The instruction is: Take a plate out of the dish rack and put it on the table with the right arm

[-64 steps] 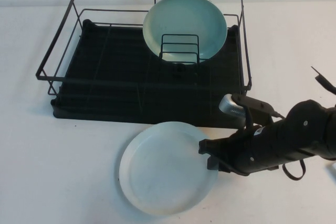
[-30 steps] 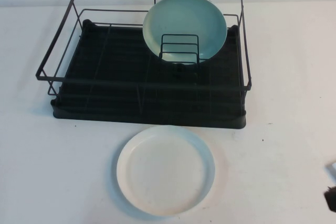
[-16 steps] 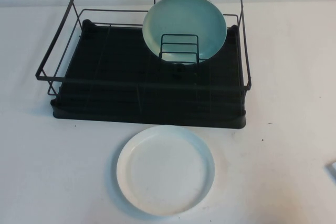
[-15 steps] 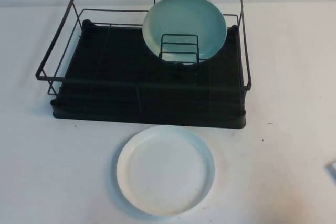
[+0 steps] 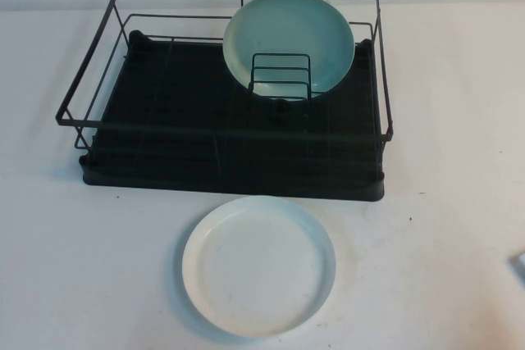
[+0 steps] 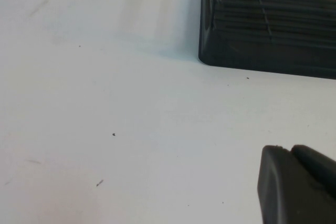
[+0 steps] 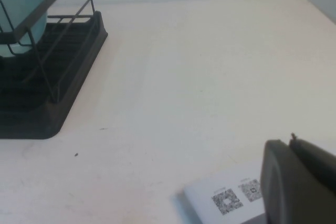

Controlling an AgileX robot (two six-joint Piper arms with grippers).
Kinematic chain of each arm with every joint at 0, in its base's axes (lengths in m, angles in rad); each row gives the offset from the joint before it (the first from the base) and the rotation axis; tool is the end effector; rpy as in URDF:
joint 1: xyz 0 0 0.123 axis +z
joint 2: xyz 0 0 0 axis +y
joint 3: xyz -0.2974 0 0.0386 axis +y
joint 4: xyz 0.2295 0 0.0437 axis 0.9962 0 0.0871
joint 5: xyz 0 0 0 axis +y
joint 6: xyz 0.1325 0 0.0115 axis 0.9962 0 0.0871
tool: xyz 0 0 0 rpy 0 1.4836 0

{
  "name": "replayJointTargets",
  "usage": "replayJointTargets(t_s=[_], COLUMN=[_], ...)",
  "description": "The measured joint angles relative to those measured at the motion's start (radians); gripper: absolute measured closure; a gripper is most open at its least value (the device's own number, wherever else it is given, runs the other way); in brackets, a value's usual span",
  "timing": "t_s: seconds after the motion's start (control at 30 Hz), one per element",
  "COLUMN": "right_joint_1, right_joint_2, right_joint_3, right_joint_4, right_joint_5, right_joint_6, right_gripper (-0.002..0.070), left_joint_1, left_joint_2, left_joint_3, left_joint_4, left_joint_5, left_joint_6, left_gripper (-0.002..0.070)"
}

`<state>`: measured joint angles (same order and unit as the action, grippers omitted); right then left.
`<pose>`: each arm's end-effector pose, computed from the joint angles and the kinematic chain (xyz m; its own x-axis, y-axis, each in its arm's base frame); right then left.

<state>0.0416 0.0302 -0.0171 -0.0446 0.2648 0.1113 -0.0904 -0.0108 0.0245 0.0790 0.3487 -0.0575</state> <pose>0.0645 0.0011 0.1860 -0.1908 0.0603 -0.9798 -0.0172 0.9978 0.0648 0.0603 -0.0019 0.1629 -0.2686 0.0412 -0.9624 0.0689 0.9973 0.0234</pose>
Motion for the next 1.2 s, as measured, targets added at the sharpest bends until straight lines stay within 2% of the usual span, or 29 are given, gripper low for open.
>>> replayJointTargets(t_s=[0.47, 0.63, 0.8, 1.2], right_joint_1=[0.0, 0.0, -0.002, -0.002], right_joint_2=[-0.038, -0.038, -0.04, -0.044], right_joint_3=[0.011, 0.04, 0.045, 0.047], right_joint_4=[0.024, 0.141, 0.186, 0.198], right_joint_5=[0.052, 0.043, 0.087, 0.09], right_joint_6=[-0.006, -0.154, -0.218, -0.239], right_gripper=[0.0694, 0.0694, 0.0694, 0.0694], left_joint_1=[0.0, 0.0, 0.0, 0.0], left_joint_2=[0.0, 0.0, 0.0, 0.0], left_joint_3=[0.0, 0.0, 0.0, 0.0], left_joint_4=[0.0, 0.0, 0.0, 0.0], left_joint_5=[0.0, 0.0, 0.0, 0.0], left_joint_6=[0.0, 0.0, 0.0, 0.0], left_gripper=[0.0679, 0.0679, 0.0679, 0.0679])
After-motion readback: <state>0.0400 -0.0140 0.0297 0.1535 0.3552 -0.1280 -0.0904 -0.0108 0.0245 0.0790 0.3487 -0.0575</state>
